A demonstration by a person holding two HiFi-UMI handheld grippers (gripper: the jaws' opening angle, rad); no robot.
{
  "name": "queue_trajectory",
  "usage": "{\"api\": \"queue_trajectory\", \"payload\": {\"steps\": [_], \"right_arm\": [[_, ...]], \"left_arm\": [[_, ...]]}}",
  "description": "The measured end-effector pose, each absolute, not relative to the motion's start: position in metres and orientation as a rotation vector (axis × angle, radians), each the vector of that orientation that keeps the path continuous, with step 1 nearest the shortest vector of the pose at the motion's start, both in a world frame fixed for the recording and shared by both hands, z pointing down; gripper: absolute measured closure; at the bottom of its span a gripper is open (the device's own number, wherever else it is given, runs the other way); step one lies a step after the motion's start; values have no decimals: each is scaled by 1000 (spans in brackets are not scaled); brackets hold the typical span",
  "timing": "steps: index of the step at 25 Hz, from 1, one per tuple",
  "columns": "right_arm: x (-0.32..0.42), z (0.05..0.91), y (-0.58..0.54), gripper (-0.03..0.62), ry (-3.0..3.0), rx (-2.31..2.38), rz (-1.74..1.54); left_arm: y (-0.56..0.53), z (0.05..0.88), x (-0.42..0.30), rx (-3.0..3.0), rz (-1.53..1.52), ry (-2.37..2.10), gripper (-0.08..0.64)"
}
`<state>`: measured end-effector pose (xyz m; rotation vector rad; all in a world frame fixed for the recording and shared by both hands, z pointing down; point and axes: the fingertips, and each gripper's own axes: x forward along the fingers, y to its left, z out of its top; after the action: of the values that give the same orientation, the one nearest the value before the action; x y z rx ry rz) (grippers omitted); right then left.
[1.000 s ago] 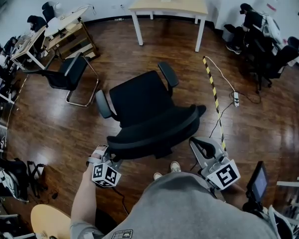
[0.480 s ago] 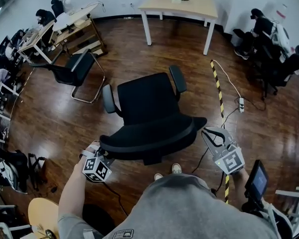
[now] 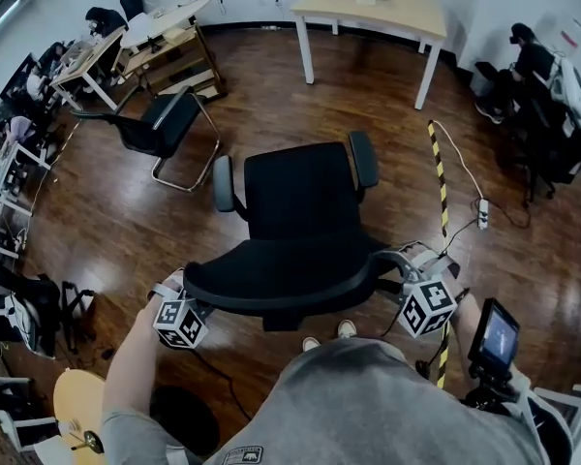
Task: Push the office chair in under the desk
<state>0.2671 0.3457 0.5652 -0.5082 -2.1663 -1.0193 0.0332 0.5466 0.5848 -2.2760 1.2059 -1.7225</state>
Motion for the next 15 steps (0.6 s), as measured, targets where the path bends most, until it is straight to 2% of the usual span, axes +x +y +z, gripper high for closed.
{"api": "queue_trajectory", "payload": {"steps": [2,3,4,15], "right_arm": [[260,578,347,357,-2093,-562,-1059],[259,583,349,421,-2056,-585,-1080],[259,586,351,441,-2033,-599,-1089],[261,578,356,455,-2051,-571,-1053]], "left_arm": [[544,585,36,-2274,-1723,1208,434],[544,584,37,-2273,-1722,1210,434],[545,584,38,-2273,-1722,1211,434],[551,578,41,-2270,-1724,1229,433]]}}
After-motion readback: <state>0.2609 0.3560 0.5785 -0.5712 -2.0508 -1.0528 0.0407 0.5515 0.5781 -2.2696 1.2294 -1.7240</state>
